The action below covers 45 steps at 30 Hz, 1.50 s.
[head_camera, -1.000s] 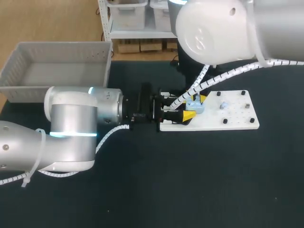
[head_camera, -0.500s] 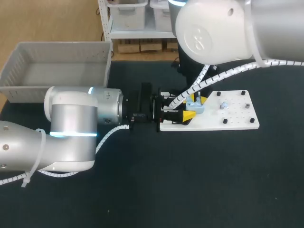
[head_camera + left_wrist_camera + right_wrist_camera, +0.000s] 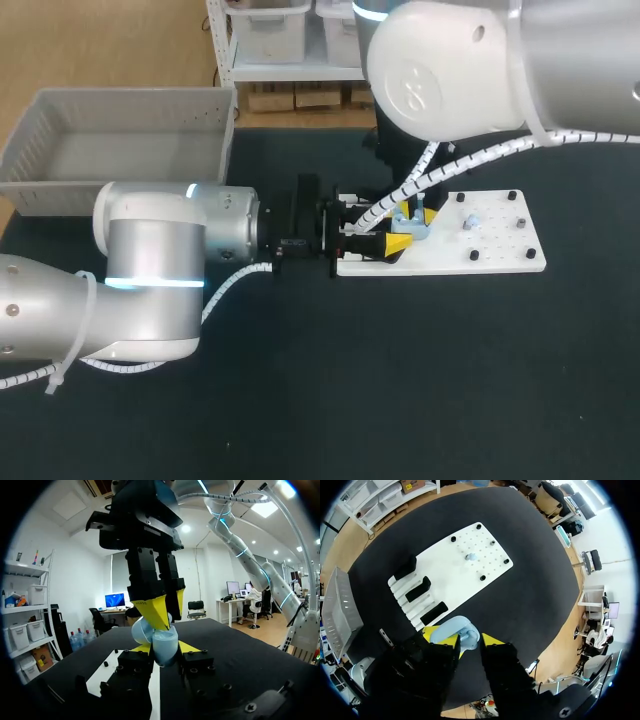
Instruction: Pick up each earbud case from the left stands, insert the matching earbuds, close the lid, and place the case in the box.
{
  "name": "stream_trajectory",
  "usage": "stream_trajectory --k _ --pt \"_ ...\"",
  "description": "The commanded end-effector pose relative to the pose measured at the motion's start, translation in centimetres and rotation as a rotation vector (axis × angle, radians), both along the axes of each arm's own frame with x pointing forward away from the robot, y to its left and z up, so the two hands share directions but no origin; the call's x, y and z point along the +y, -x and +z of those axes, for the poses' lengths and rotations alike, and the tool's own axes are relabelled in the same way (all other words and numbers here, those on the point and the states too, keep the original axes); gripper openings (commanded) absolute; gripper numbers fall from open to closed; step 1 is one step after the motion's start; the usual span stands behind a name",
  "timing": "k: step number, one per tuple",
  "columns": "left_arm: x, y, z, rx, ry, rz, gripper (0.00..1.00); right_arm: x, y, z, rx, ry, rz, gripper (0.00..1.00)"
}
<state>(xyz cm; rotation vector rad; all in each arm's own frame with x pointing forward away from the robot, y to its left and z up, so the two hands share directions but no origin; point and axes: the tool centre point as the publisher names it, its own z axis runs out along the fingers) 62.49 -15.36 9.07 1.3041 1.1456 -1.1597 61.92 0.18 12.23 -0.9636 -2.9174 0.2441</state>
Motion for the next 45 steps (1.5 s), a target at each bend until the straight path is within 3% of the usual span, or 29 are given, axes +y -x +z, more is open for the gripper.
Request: stream_trajectory --k 1,4,10,14,17,29,34,39,45 --pt "0.0 0.2 -0.1 -0.004 0.003 0.006 0.0 -0.4 0.7 0.6 -0.028 -0.024 0.0 1.0" --pt "0.0 0.2 -0.1 -0.004 0.003 0.006 0.0 -0.7 1.5 1.7 -0.054 -0.06 0.006 1.0" --pt "0.0 0.2 -0.1 -0.004 0.003 0.006 0.0 -1.9 2.9 4.6 -0.176 -0.146 0.046 1.0" --pt "0.0 0.2 -0.1 -0.004 0.003 0.006 0.0 -3.4 3.0 5.4 -0.268 -0.192 0.122 1.0" --pt "0.0 0.2 -0.1 -0.004 0.003 0.006 0.0 -4.6 2.6 5.5 -0.298 -0.21 0.194 1.0" --pt "0.0 0.2 -0.1 -0.004 0.003 0.006 0.0 -11.1 -0.7 5.1 -0.319 -0.217 0.291 0.97" --pt "0.0 0.2 -0.1 -0.004 0.003 0.006 0.0 -11.9 -1.6 4.0 -0.31 -0.214 0.365 0.81" --pt "0.0 0.2 -0.1 -0.004 0.003 0.006 0.0 -12.2 -2.9 1.4 -0.267 -0.217 0.444 0.71" --pt "0.0 0.2 -0.1 -0.004 0.003 0.006 0.0 -12.4 -3.9 -0.7 -0.268 -0.205 0.499 0.7"
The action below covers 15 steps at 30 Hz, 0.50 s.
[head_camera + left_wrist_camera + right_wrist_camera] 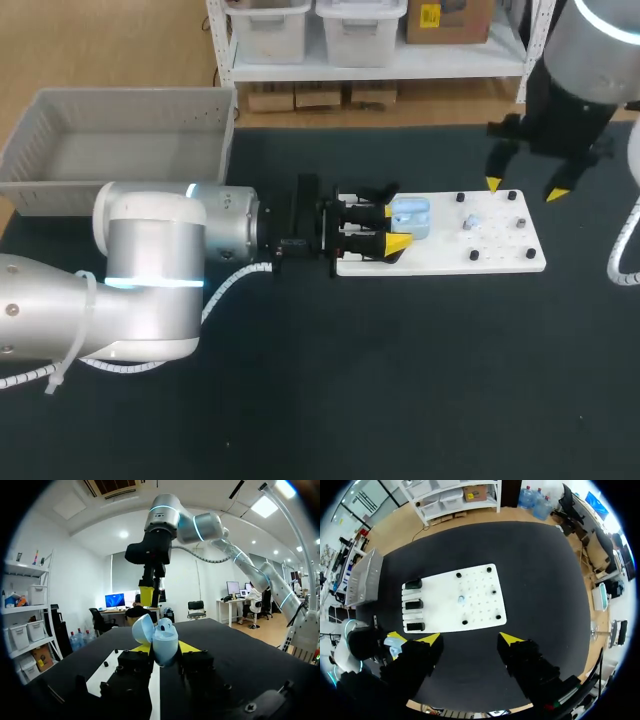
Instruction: Pick up each earbud case from the left stands, insert the matching earbuds, close the lid, and place the case in the box.
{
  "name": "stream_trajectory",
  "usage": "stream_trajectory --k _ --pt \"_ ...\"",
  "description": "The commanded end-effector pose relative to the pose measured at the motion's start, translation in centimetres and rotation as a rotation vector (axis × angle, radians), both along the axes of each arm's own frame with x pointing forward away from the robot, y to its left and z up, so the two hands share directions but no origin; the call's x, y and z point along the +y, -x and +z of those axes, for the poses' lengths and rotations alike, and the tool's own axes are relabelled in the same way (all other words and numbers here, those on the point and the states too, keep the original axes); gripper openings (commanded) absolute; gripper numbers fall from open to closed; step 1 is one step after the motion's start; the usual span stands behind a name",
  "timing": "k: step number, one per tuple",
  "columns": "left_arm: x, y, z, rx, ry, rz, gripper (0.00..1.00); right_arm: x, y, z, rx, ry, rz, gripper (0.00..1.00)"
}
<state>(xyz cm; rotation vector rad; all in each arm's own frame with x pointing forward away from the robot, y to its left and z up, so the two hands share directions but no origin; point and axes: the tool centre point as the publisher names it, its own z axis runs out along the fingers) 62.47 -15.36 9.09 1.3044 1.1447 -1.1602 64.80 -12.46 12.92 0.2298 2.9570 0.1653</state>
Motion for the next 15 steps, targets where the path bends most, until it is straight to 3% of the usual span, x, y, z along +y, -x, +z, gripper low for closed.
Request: stream_trajectory --k 1,8,15 --pt "0.0 0.2 -0.1 -0.003 0.003 0.007 0.0 0.2 -1.1 -1.6 0.002 -0.002 0.012 0.69" --pt "0.0 0.2 -0.1 -0.003 0.003 0.007 0.0 1.0 -1.2 -3.6 -0.03 0.023 0.069 0.71" --pt "0.0 0.2 -0.1 -0.003 0.003 0.007 0.0 1.2 -1.2 -5.2 -0.021 -0.012 0.084 0.64"
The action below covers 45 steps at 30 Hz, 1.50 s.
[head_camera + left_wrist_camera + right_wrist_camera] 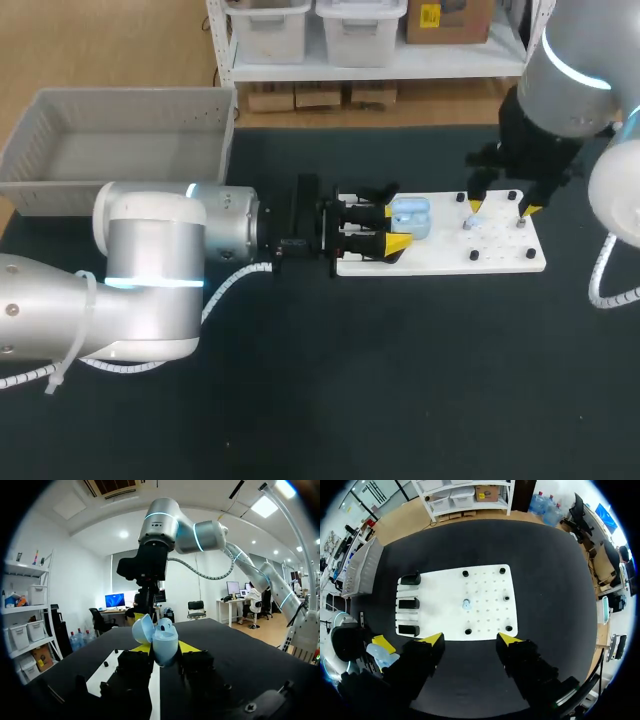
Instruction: Pick up each earbud case from the left stands, insert the matching earbuds, close the lid, and place the case in the box.
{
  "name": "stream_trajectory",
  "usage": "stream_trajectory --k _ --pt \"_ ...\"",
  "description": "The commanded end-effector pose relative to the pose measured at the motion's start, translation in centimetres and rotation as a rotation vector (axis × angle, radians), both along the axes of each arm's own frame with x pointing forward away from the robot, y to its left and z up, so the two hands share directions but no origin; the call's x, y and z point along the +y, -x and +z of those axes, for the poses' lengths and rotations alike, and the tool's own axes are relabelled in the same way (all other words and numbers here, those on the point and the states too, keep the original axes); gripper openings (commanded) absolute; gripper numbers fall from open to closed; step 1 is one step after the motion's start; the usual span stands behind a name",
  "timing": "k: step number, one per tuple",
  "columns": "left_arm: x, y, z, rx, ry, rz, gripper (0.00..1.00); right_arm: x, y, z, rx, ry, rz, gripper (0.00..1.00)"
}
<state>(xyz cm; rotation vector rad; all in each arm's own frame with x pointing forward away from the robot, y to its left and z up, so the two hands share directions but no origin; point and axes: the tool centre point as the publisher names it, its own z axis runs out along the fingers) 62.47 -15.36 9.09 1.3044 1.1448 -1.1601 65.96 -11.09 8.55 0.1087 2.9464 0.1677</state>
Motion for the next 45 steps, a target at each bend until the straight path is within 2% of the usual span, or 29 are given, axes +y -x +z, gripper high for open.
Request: stream_trajectory --k 1,6,10,15,17,25,45 --pt "0.0 0.2 -0.1 -0.003 0.003 0.007 0.0 -0.1 0.0 -1.1 0.002 -0.02 0.007 0.64" --pt "0.0 0.2 -0.1 -0.003 0.003 0.007 0.0 0.3 -0.4 -2.5 0.03 -0.038 0.015 0.6" --pt "0.0 0.2 -0.1 -0.003 0.003 0.007 0.0 0.6 -1.1 -3.1 0.051 -0.055 0.009 0.53" --pt "0.0 0.2 -0.1 -0.003 0.003 0.007 0.0 1.4 -2.0 -3.8 0.069 -0.075 0.001 0.52" --pt "0.0 0.2 -0.1 -0.003 0.003 0.007 0.0 1.6 -2.2 -4.1 0.071 -0.075 0.001 0.55" --pt "0.0 0.2 -0.1 -0.003 0.003 0.007 0.0 1.6 -3.3 -5.7 0.105 -0.081 -0.031 0.49" --pt "0.0 0.2 -0.1 -0.003 0.003 0.007 0.0 1.3 -4.3 -6.7 0.112 -0.108 -0.077 0.38"
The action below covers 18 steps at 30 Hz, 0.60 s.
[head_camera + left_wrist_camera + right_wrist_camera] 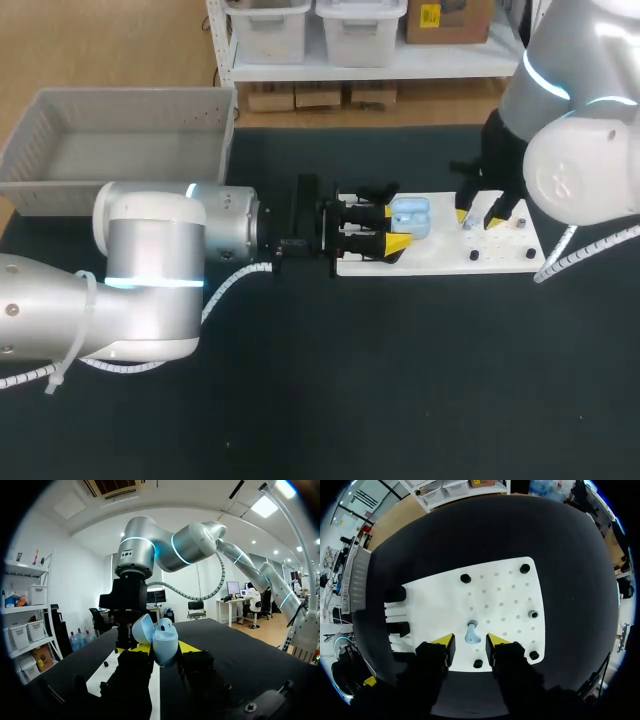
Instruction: Pick up each earbud case from the left stands, insert the matching earbuds, close the lid, and place the case in the box.
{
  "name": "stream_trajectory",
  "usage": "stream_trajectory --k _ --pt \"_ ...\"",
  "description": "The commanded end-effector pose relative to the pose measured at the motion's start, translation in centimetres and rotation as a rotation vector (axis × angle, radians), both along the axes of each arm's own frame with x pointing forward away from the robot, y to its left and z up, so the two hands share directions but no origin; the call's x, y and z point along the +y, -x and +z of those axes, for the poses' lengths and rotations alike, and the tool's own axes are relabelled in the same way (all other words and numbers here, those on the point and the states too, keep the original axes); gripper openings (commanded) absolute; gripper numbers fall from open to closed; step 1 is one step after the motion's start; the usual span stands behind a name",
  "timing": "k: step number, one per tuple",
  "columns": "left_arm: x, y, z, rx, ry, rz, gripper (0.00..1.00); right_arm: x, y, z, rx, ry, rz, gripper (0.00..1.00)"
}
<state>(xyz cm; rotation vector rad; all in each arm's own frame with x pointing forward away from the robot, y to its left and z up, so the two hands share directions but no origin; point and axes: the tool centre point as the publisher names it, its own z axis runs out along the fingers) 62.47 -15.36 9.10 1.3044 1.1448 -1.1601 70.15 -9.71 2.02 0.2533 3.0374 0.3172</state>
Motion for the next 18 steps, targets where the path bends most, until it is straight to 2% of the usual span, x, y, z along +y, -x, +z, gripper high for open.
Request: stream_trajectory --k 1,18 --pt "-0.02 0.15 -0.09 -0.003 0.003 0.007 0.0 -0.11 -0.09 -0.14 0.001 -0.002 -0.001 0.37" --pt "-0.02 0.15 -0.09 -0.003 0.003 0.007 0.0 0.04 -0.13 -0.45 0.013 -0.006 -0.002 0.29"
